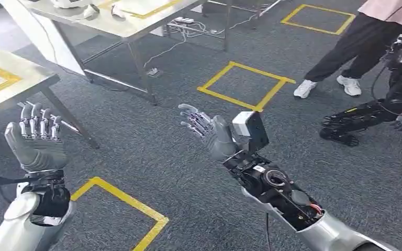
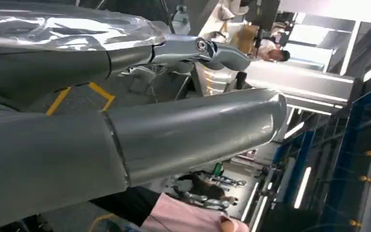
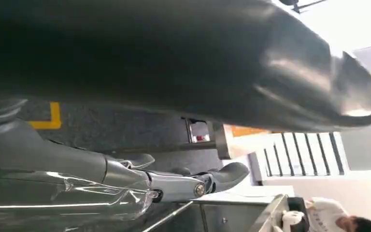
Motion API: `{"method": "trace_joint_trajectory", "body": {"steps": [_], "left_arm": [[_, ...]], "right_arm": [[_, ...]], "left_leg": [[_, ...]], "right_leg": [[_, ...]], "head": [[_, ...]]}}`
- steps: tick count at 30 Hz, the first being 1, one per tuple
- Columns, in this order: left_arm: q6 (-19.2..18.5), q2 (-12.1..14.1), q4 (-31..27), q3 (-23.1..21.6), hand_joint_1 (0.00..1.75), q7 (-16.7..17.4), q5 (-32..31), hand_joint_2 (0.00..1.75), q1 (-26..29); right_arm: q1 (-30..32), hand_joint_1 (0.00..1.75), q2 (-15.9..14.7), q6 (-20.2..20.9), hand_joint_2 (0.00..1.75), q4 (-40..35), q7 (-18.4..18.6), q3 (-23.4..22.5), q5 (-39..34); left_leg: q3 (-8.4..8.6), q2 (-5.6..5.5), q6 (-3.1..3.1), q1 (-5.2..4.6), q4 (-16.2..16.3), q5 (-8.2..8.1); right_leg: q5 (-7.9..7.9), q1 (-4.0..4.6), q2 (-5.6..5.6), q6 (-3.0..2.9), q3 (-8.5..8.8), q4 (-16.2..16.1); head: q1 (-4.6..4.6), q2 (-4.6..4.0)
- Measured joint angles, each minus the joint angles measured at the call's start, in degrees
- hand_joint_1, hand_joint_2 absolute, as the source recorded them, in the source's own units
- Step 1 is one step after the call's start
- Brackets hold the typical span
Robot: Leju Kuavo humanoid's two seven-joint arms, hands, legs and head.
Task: Take the parts from the cabinet and place them on the table.
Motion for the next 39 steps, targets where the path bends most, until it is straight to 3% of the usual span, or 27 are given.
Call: {"method": "trace_joint_trajectory", "body": {"steps": [1,2,3,6,8,9,10,12,13,14,15,17,18,19,23,24,25,26,28,29,30,32,33,34,36,38,39], "left_arm": [[0.1,0.0,-0.1,0.0,0.0,0.0,0.0,0.0,0.0],[0.1,0.0,-0.1,0.0,0.0,0.0,0.0,0.0,-0.1],[0.1,0.0,-0.2,0.0,0.0,0.0,0.0,0.0,-0.1],[0.2,-0.1,-0.4,0.0,0.0,0.1,0.0,0.0,0.0],[0.2,-0.2,-0.5,0.0,0.0,0.1,0.0,0.0,-0.2],[0.2,-0.4,-0.7,0.0,0.0,0.1,0.0,0.0,-0.3],[0.2,-0.4,-0.8,0.0,0.0,0.1,-0.1,0.0,-0.3],[0.2,-0.4,-0.8,0.0,0.0,0.1,0.0,0.0,-0.2],[0.2,-0.4,-0.8,0.0,0.0,0.1,0.0,0.0,-0.2],[0.1,-0.4,-0.8,0.0,0.0,0.1,0.0,0.0,-0.1],[0.1,-0.4,-0.8,0.0,0.0,0.1,0.0,0.0,-0.2],[0.0,-0.5,-0.9,0.0,0.0,0.1,-0.1,0.0,-0.2],[-0.1,-0.5,-0.9,0.0,0.0,0.1,-0.1,0.0,-0.3],[-0.1,-0.5,-0.9,0.0,0.0,0.1,-0.1,0.0,-0.4],[-0.2,-0.5,-0.9,0.0,0.0,0.2,-0.1,0.0,-0.5],[-0.2,-0.5,-0.9,0.0,0.0,0.2,-0.1,0.0,-0.6],[-0.2,-0.5,-0.9,0.0,0.0,0.2,-0.1,0.0,-0.6],[-0.2,-0.5,-0.9,0.0,0.0,0.2,-0.1,0.0,-0.6],[-0.2,-0.2,-0.9,0.0,0.0,0.2,-0.1,0.0,-0.3],[-0.3,-0.2,-0.9,0.0,0.0,0.2,-0.1,0.0,-0.2],[-0.3,-0.2,-0.9,0.0,0.0,0.2,-0.1,0.0,-0.2],[-0.4,-0.1,-0.9,0.0,0.0,0.2,-0.1,0.0,-0.4],[-0.4,-0.1,-0.9,0.0,0.0,0.2,-0.1,0.0,-0.6],[-0.4,0.0,-0.9,0.0,0.0,0.2,-0.1,0.0,-0.7],[-0.5,0.0,-1.0,0.0,0.0,0.3,-0.1,0.0,-0.7],[-0.5,-0.1,-1.0,0.0,0.0,0.3,-0.1,0.0,-0.9],[-0.5,-0.2,-1.0,0.0,0.0,0.3,-0.1,0.0,-1.0]], "right_arm": [[0.0,0.0,0.0,0.0,0.0,0.0,0.0,0.0,0.0],[0.0,0.0,0.0,0.0,0.0,0.0,0.0,0.0,0.0],[0.0,0.0,0.0,0.0,0.0,0.0,0.0,0.0,0.0],[0.0,0.0,0.0,0.0,0.0,0.0,0.1,0.0,0.0],[0.1,0.0,0.0,0.0,0.0,0.0,0.2,-0.1,0.0],[0.0,0.0,0.0,0.0,0.0,-0.1,0.2,-0.1,0.0],[-0.1,0.0,0.0,0.0,0.0,-0.1,0.2,-0.1,0.0],[0.1,0.0,0.0,0.0,0.0,-0.2,0.3,-0.1,0.0],[0.2,0.0,0.0,0.0,0.0,-0.2,0.4,-0.1,0.0],[0.2,0.0,0.0,0.0,0.0,-0.2,0.4,-0.1,0.0],[0.2,0.0,0.0,0.0,0.0,-0.2,0.4,-0.1,0.0],[0.1,0.0,0.0,0.0,0.0,-0.3,0.4,-0.1,0.0],[0.1,0.0,0.0,0.0,0.0,-0.4,0.4,-0.2,0.0],[0.0,0.0,0.0,0.0,0.0,-0.4,0.4,-0.1,0.0],[0.0,0.0,0.0,0.0,0.0,-0.5,0.5,-0.2,0.0],[-0.1,0.0,0.0,0.0,0.0,-0.6,0.4,-0.2,0.0],[-0.3,0.0,0.0,0.0,0.0,-0.6,0.5,-0.2,0.0],[-0.3,0.0,0.0,0.1,0.0,-0.7,0.5,-0.1,0.0],[-0.2,0.0,0.1,0.1,0.0,-0.6,0.5,0.0,0.0],[-0.1,0.0,0.1,0.1,0.0,-0.6,0.5,0.0,0.0],[-0.2,0.0,0.1,0.1,0.0,-0.6,0.5,0.0,0.0],[-0.2,0.0,0.1,0.1,0.0,-0.6,0.6,0.0,0.0],[-0.2,0.0,0.1,0.1,0.0,-0.7,0.5,0.0,0.0],[-0.4,0.0,0.1,0.1,0.0,-0.7,0.5,0.0,0.0],[-0.4,0.0,0.1,0.1,0.0,-0.7,0.6,0.0,0.0],[-0.3,0.0,0.1,0.1,0.0,-0.7,0.5,-0.1,0.0],[-0.1,0.0,0.1,0.1,0.0,-0.7,0.5,-0.2,0.0]], "left_leg": [[2.23,-0.24,0.15,0.04,-5.0,2.81],[4.83,-1.23,0.36,0.16,-10.7,5.51],[6.44,-3.54,0.56,0.36,-14.1,5.69],[6.38,-2.39,0.92,-0.06,-14.5,5.82],[6.75,-1.21,1.81,0.47,-15.2,6.3],[6.96,-0.77,2.04,0.36,-15.4,6.3],[7.0,-0.34,2.29,0.3,-15.4,6.3],[6.99,0.69,2.42,0.07,-15.4,6.21],[6.98,1.2,2.46,0.02,-15.4,6.18],[7.04,1.72,2.43,0.01,-15.4,6.14],[7.15,2.22,2.29,0.02,-15.4,6.03],[7.63,3.09,1.98,0.02,-15.3,5.73],[7.86,3.51,1.74,-0.09,-15.4,5.53],[7.77,3.74,1.52,-0.6,-15.2,5.44],[8.18,5.54,0.31,-0.47,-15.6,5.1],[7.9,3.41,0.03,-0.12,-14.5,4.1],[6.39,1.42,-0.03,-0.1,-11.2,2.06],[3.95,0.46,-0.13,-0.12,-6.2,-0.36],[-0.81,0.01,-0.33,-0.11,2.8,-3.37],[-1.61,0.01,-0.35,-0.1,3.8,-2.96],[-1.09,0.0,-0.26,-0.09,2.1,-1.36],[3.25,-0.4,0.11,-0.04,-7.6,4.19],[5.5,-1.88,0.34,0.04,-12.6,6.3],[6.6,-3.88,0.53,0.07,-14.9,6.1],[6.34,-2.88,0.78,-0.13,-14.9,6.0],[6.6,-1.93,1.48,0.04,-15.4,6.35],[6.94,-1.17,1.76,0.2,-15.8,6.52]], "right_leg": [[-0.03,-0.01,0.61,0.04,0.06,0.2],[-0.1,-0.02,1.18,0.14,0.08,0.3],[-0.18,0.06,1.69,0.4,-0.21,0.4],[0.16,0.04,3.0,1.35,-0.77,0.4],[0.03,-0.15,3.37,2.12,-0.95,0.5],[-1.36,0.21,0.57,2.4,-1.45,2.3],[-3.73,0.07,-1.05,2.65,-3.19,6.3],[-7.88,-0.28,-2.11,3.0,-7.49,15.7],[-8.82,-0.41,-2.32,3.1,-8.99,18.9],[-8.3,-0.44,-2.46,3.09,-9.12,19.2],[-6.45,-0.42,-2.55,3.02,-7.71,16.4],[-1.29,-0.35,-3.91,2.63,-1.95,5.6],[-0.71,-0.17,-5.76,2.47,0.05,1.2],[-1.02,0.68,-6.61,2.01,0.5,0.4],[-0.59,0.5,-3.93,0.65,0.46,-0.1],[-0.35,0.26,-3.51,0.32,0.65,-0.4],[-0.19,0.18,-3.12,-0.07,0.58,-0.5],[-0.14,0.18,-2.63,-0.26,0.48,-0.5],[-0.12,0.29,-1.41,-0.41,0.31,-0.5],[-0.1,0.3,-0.8,-0.43,0.3,-0.4],[-0.09,0.29,-0.17,-0.43,0.33,-0.4],[-0.12,0.27,1.13,-0.37,0.51,-0.3],[-0.18,0.23,1.66,-0.23,0.45,-0.1],[-0.34,0.71,2.22,0.16,-0.13,0.4],[-0.16,0.2,3.05,0.78,-0.46,0.3],[0.04,0.17,4.15,1.6,-0.63,0.1],[-0.58,0.14,2.48,1.75,-0.72,0.8]], "head": [[-0.26,0.0],[-0.48,0.0],[-0.74,0.0],[-0.15,0.0],[-0.39,0.0],[-0.02,0.0],[0.92,0.0],[1.35,0.0],[1.42,0.0],[1.59,0.0],[1.86,0.0],[2.49,0.0],[2.73,0.0],[2.82,0.0],[2.27,0.0],[1.99,0.0],[1.7,0.0],[1.22,0.0],[0.57,0.0],[0.48,0.0],[0.33,0.0],[-0.18,0.0],[-0.33,0.0],[-0.53,0.0],[0.03,0.0],[-0.09,0.0],[0.0,0.0]]}}
